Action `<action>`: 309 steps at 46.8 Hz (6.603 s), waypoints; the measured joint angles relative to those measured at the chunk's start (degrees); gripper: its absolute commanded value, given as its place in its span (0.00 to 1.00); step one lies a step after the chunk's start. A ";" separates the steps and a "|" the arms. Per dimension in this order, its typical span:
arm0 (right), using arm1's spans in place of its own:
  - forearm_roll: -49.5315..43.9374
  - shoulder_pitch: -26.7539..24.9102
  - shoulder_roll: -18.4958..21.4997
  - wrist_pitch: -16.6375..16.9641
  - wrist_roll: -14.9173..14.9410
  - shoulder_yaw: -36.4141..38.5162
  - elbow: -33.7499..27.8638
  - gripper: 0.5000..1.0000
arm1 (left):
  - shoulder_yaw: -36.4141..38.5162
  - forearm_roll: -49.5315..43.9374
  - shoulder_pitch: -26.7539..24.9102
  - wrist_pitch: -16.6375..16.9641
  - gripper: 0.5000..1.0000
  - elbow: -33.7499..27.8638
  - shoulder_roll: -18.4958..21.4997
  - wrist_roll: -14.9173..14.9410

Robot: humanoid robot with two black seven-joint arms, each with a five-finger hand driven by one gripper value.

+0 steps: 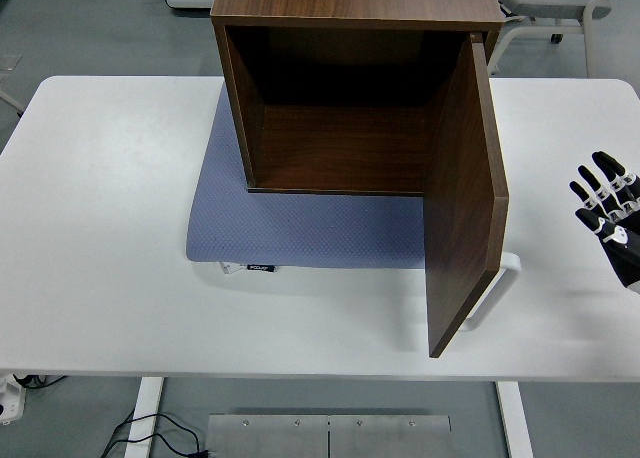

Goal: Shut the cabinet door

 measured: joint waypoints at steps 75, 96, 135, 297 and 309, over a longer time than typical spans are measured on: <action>0.01 -1.83 -0.77 0.18 0.08 0.17 -0.08 1.00 | -0.09 -0.32 0.96 0.11 1.00 0.09 0.00 0.02; 0.04 -2.59 -0.68 0.26 0.08 1.40 0.01 1.00 | -0.09 -0.32 0.96 0.09 1.00 0.09 0.00 0.02; -0.40 -17.59 -3.53 9.33 0.16 7.48 1.11 1.00 | -0.09 -0.32 0.93 0.10 1.00 0.09 0.00 -0.01; -16.15 -12.93 7.92 18.12 -1.51 -5.29 9.96 1.00 | -0.09 -0.32 0.97 0.11 1.00 0.09 0.00 0.00; -15.70 -9.35 8.32 18.12 -1.66 -7.48 8.09 1.00 | -0.09 -0.32 0.97 0.12 1.00 0.09 0.00 0.00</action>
